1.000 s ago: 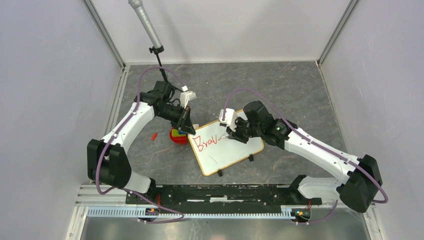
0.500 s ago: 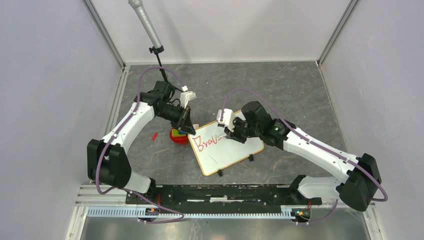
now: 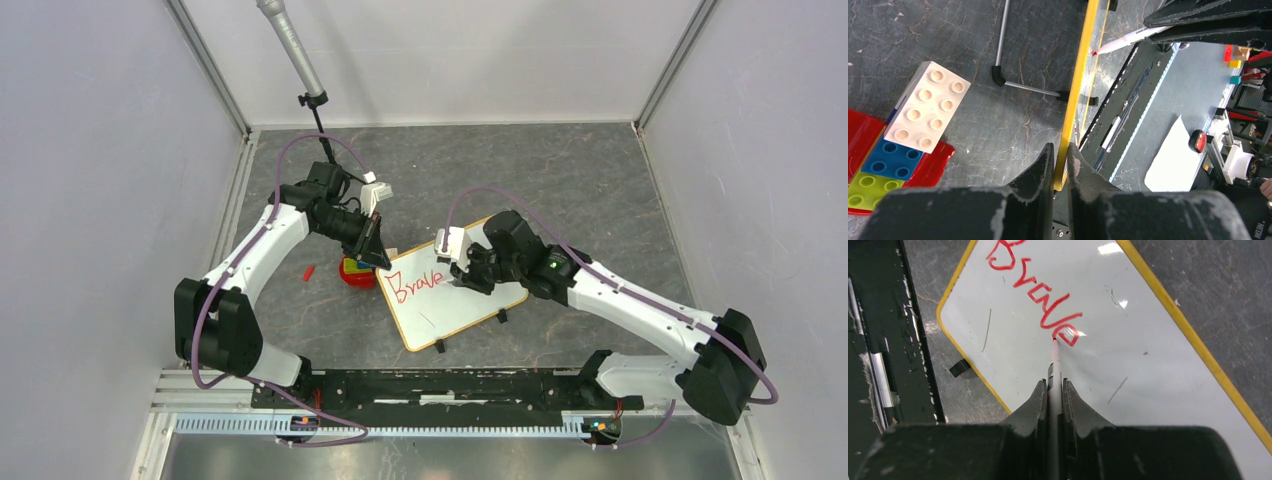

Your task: Write a sentence on the whiteboard

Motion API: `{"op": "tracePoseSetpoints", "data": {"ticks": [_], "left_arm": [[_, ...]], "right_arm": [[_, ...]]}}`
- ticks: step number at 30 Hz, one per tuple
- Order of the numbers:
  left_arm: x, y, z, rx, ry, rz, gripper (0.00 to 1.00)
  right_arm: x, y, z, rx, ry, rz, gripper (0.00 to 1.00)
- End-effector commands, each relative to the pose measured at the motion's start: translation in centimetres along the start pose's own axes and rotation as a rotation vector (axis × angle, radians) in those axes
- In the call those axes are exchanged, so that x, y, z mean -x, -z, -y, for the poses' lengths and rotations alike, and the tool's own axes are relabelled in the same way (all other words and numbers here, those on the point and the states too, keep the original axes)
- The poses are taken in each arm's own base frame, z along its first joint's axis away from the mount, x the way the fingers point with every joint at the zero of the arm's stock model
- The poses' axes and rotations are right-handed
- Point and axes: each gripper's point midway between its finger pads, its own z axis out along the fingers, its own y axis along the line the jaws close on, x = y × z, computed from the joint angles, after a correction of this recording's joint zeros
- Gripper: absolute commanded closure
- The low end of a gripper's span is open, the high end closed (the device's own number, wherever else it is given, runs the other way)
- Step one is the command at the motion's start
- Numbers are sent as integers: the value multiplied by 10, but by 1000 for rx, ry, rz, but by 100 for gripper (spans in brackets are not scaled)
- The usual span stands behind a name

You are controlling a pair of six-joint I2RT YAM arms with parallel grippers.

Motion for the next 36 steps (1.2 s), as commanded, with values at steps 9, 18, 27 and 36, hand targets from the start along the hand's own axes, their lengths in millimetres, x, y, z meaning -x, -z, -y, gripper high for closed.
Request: {"op": "tracePoseSetpoints", "data": {"ticks": [9,18,27,36], "left_arm": [[1,3,0,19,-3,9,98],[1,3,1,18,-4,9,98],[3,3,1,15,-7,13,98],[3,4,2,16,-8,14,98]], "right_arm": [[-4,12,12,-73,23,-17,100],[18,20,9,-41,40,32,100],[31,32,4,-18,34,71,100],[16,31,17,-78,20,42,100]]}}
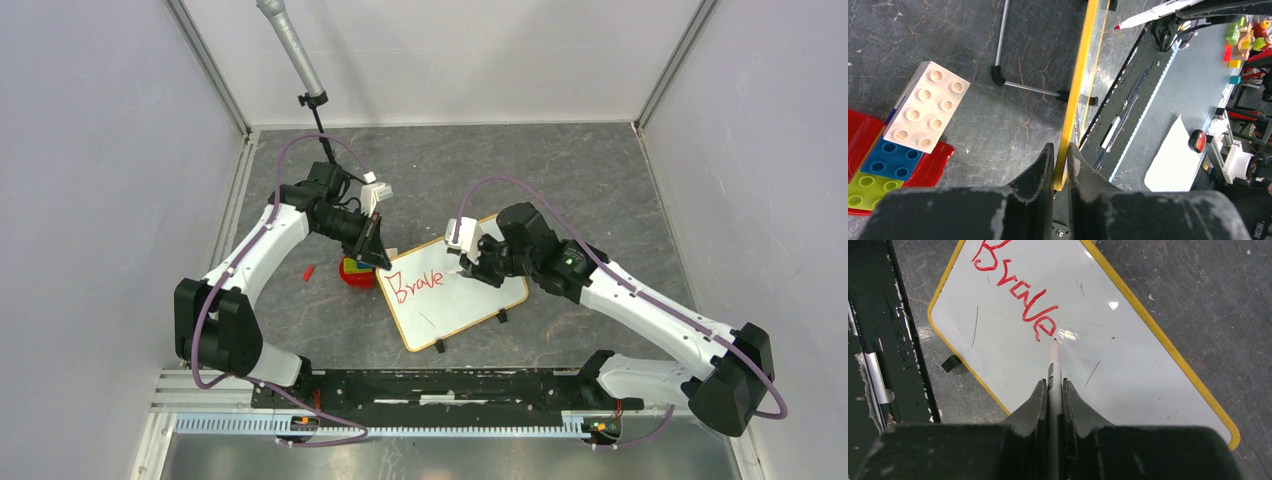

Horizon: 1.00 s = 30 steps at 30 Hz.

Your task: Write a sentence on the whiteboard

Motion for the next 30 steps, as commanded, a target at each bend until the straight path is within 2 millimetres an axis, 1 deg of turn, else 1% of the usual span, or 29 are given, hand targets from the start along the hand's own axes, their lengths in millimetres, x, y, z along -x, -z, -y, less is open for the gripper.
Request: {"op": "tracePoseSetpoints", "data": {"ticks": [1,9,18,21,24,27,29,30], "left_arm": [[3,4,2,17,-9,14,98],[2,4,1,17,-9,13,98],[1,3,0,19,-8,9,98],[1,3,0,19,-6,8,98],[1,2,0,19,-6,7,98],[1,2,-1,20,-6,7,98],[1,2,-1,20,-6,7,98],[1,2,0,20,-3,7,97]], "right_arm": [[5,4,8,-42,14,20,100],[-7,-5,9,-42,10,-17,100],[-20,-9,16,-83,16,-58,100],[-26,-11,12,-66,6,-73,100],[-28,-12,1,-20,-1,-67,100],[-19,-12,-15,48,-3,-37,100],[-7,-9,-19,72,-1,6,100],[-1,-6,-17,67,-3,23,100]]}}
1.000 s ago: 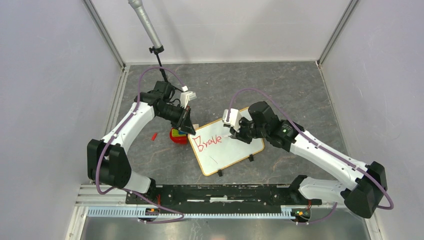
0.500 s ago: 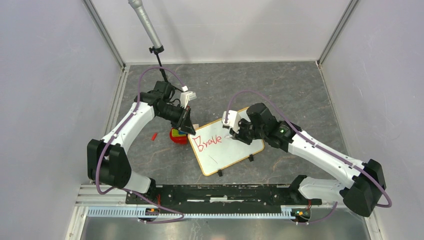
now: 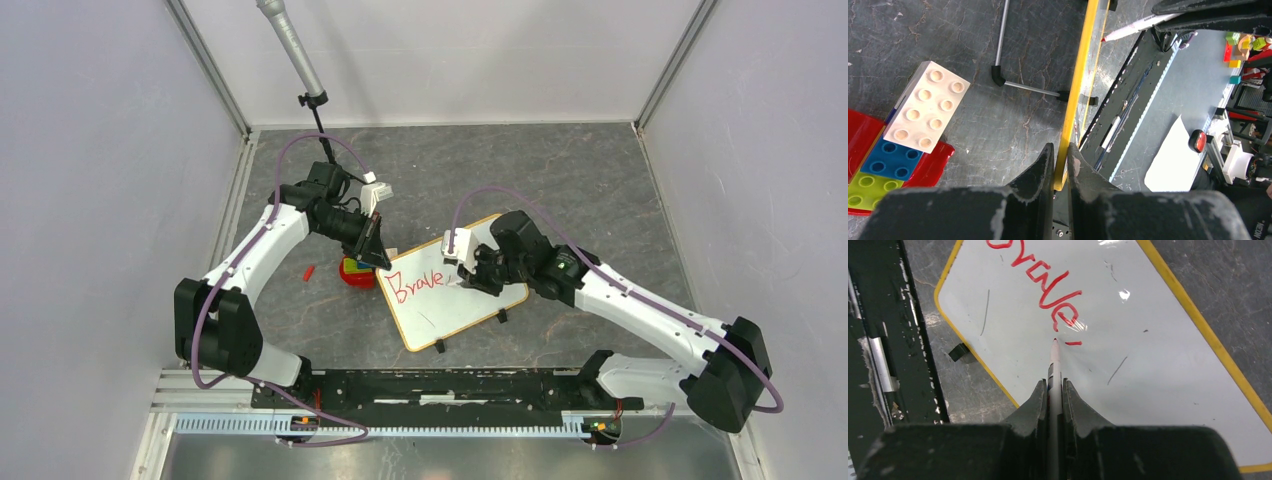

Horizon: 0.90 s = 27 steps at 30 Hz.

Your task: Write a sentence on the whiteboard

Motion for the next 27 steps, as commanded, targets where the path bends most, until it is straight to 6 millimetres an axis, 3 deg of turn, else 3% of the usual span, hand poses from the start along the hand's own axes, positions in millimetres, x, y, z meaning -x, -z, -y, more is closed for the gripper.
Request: {"op": "tracePoseSetpoints", "data": {"ticks": [1,4,13,19,27], "left_arm": [[1,2,-1,20,-3,7,98],[2,2,0,19,-5,9,98],[1,3,0,21,-12,11,98],[1,3,-1,19,-11,8,98],[1,2,-1,19,-12,7,98]], "right_arm": [[28,9,-6,40,0,95,100],[36,17,3,20,-19,123,100],[31,34,39,-42,-97,165,100],[30,40,44,-43,-105,189,100],[23,33,44,-41,-118,191,100]]}}
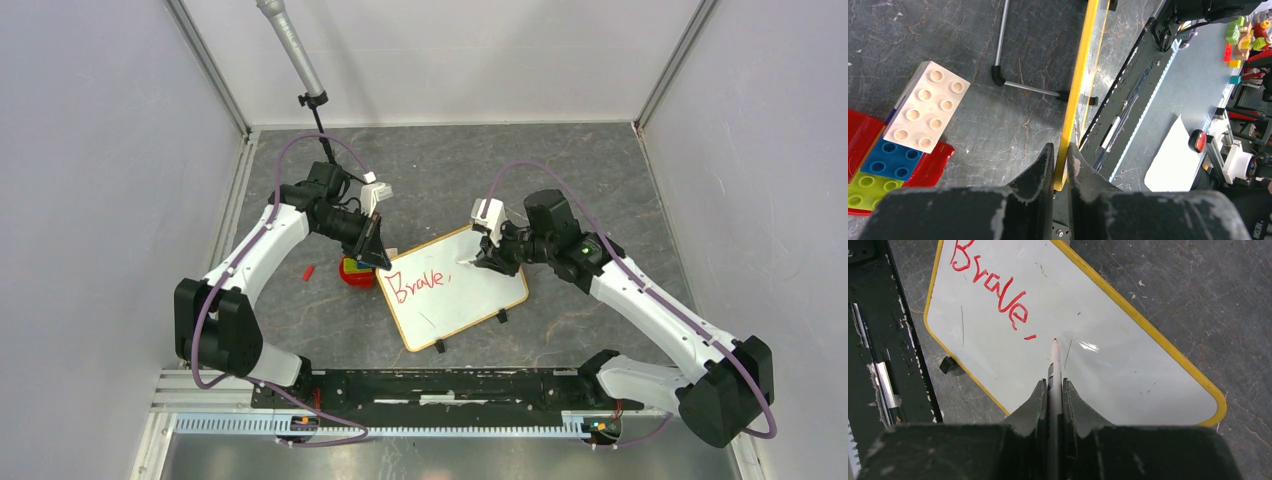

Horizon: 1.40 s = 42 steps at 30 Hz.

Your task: Write a sentence on the whiteboard

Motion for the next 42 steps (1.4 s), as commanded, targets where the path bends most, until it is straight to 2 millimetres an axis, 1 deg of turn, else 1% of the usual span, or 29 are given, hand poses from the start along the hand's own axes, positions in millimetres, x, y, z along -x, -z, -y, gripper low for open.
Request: {"op": "tracePoseSetpoints", "data": {"ticks": [1,10,17,21,31,38,42], "left_arm": [[1,2,-1,17,-12,6,98],[1,2,-1,17,-8,6,98],[2,1,-2,19,-7,4,98],[2,1,-2,19,-5,2,97],[2,1,-3,20,-3,1,98],[1,2,-2,22,-6,4,98],[1,2,-2,23,-8,5,98]], "right_arm": [[20,2,3,-8,20,77,100],[20,-1,15,-58,25,68,100],[14,-4,24,-93,33,37,100],[6,-6,25,-97,32,13,100],[-12,-4,17,-92,24,-16,100],[-33,-6,2,-51,6,-47,100],[-38,-6,-2,-43,6,-57,100]]}}
